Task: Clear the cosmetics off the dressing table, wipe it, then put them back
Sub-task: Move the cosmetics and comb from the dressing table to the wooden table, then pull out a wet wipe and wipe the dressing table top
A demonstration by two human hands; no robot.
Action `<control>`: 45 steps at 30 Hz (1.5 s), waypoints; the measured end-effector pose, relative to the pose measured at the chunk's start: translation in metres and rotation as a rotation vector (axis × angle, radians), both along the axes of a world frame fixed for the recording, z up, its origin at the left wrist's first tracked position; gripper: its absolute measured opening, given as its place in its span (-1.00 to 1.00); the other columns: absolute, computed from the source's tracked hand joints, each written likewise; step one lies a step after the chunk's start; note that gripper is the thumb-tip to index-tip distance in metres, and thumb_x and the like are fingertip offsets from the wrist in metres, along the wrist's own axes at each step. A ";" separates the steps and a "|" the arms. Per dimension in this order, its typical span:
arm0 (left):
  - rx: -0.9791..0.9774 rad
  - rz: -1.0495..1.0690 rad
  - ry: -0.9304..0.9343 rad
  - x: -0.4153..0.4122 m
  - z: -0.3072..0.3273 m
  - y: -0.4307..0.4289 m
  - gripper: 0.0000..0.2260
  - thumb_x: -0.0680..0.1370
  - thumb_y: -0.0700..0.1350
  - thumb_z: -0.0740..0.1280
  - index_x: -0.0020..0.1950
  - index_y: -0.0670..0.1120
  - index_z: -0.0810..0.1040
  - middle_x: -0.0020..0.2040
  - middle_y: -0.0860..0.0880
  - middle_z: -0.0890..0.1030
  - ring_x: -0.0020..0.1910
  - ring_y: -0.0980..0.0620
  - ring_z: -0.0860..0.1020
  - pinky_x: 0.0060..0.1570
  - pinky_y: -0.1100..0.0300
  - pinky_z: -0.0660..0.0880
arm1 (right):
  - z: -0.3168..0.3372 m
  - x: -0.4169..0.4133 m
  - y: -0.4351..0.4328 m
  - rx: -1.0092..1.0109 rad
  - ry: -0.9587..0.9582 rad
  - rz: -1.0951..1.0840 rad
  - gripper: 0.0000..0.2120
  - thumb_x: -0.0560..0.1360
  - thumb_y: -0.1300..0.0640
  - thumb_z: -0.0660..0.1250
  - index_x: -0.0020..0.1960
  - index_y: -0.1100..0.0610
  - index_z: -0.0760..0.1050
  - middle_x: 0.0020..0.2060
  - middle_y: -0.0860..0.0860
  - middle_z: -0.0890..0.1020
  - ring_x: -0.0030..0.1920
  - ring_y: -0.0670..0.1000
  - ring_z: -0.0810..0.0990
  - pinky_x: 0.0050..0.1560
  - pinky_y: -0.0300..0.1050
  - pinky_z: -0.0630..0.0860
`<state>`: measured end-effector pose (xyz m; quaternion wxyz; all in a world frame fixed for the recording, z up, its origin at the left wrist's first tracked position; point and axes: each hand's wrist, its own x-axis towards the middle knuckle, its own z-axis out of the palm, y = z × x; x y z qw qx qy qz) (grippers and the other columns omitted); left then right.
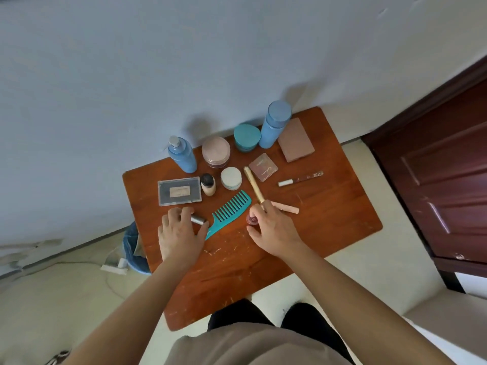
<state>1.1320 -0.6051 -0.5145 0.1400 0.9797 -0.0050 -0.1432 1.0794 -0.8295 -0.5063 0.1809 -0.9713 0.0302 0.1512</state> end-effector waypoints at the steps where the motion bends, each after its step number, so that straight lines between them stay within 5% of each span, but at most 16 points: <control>1: 0.015 -0.006 0.008 0.000 0.001 0.001 -0.57 0.48 0.23 0.37 0.24 0.07 0.43 0.29 -0.05 0.47 0.26 -0.08 0.41 0.23 -0.06 0.43 | 0.001 0.000 0.001 -0.005 0.010 -0.004 -0.71 0.54 -0.13 0.33 0.15 -0.05 0.32 0.08 -0.03 0.47 -0.04 -0.02 0.59 -0.16 -0.24 0.57; 7: 0.015 -0.095 -0.163 -0.004 0.031 -0.007 -0.56 0.53 0.21 0.30 0.34 0.07 0.39 0.45 -0.06 0.35 0.44 -0.16 0.26 0.41 -0.24 0.21 | 0.041 -0.005 -0.025 -0.013 -0.150 -0.154 -0.71 0.58 -0.19 0.22 0.21 -0.07 0.41 0.06 -0.09 0.48 -0.03 -0.08 0.56 -0.18 -0.28 0.54; 13: -0.160 -0.390 -0.538 -0.019 0.106 -0.071 -0.55 0.60 0.20 0.15 0.41 0.00 0.37 0.54 -0.12 0.20 0.52 -0.19 0.14 0.44 -0.24 0.09 | 0.112 -0.068 -0.101 -0.131 -0.467 -0.424 -0.54 0.63 -0.16 0.11 0.46 0.00 0.31 0.42 0.08 0.38 0.41 0.08 0.37 0.33 0.02 0.39; 18: -0.329 -0.686 -0.752 -0.092 0.180 -0.173 -0.49 0.63 0.19 0.09 0.49 -0.05 0.32 0.60 -0.15 0.08 0.58 -0.18 0.02 0.47 -0.25 0.03 | 0.169 -0.210 -0.174 -0.277 -0.652 -0.628 -0.46 0.65 -0.19 0.04 0.55 0.02 0.21 0.55 0.16 0.17 0.56 0.15 0.10 0.49 0.09 0.14; 23: -0.387 -0.974 -0.781 -0.224 0.243 -0.293 -0.47 0.64 0.21 -0.02 0.55 0.00 0.25 0.61 -0.12 0.04 0.59 -0.16 -0.06 0.48 -0.28 -0.06 | 0.212 -0.402 -0.233 -0.510 -0.772 -0.869 -0.41 0.64 -0.21 0.07 0.58 0.03 0.15 0.58 0.15 0.08 0.58 0.18 0.01 0.53 0.17 0.09; 33: -0.669 -1.518 -0.786 -0.540 0.276 -0.470 -0.49 0.63 0.15 0.10 0.50 -0.08 0.35 0.56 -0.23 0.15 0.55 -0.22 0.10 0.44 -0.27 0.05 | 0.239 -0.752 -0.271 -0.670 -0.721 -1.399 -0.34 0.63 -0.23 0.09 0.60 0.11 0.12 0.57 0.23 0.10 0.57 0.26 0.06 0.48 0.27 0.16; 45: -0.879 -1.931 -0.658 -0.784 0.255 -0.664 -0.49 0.62 0.14 0.12 0.51 -0.08 0.34 0.58 -0.19 0.13 0.56 -0.21 0.10 0.43 -0.27 0.07 | 0.227 -0.984 -0.346 -0.783 -0.545 -1.792 -0.32 0.63 -0.15 0.17 0.61 0.11 0.03 0.59 0.20 0.05 0.57 0.25 0.03 0.50 0.27 0.14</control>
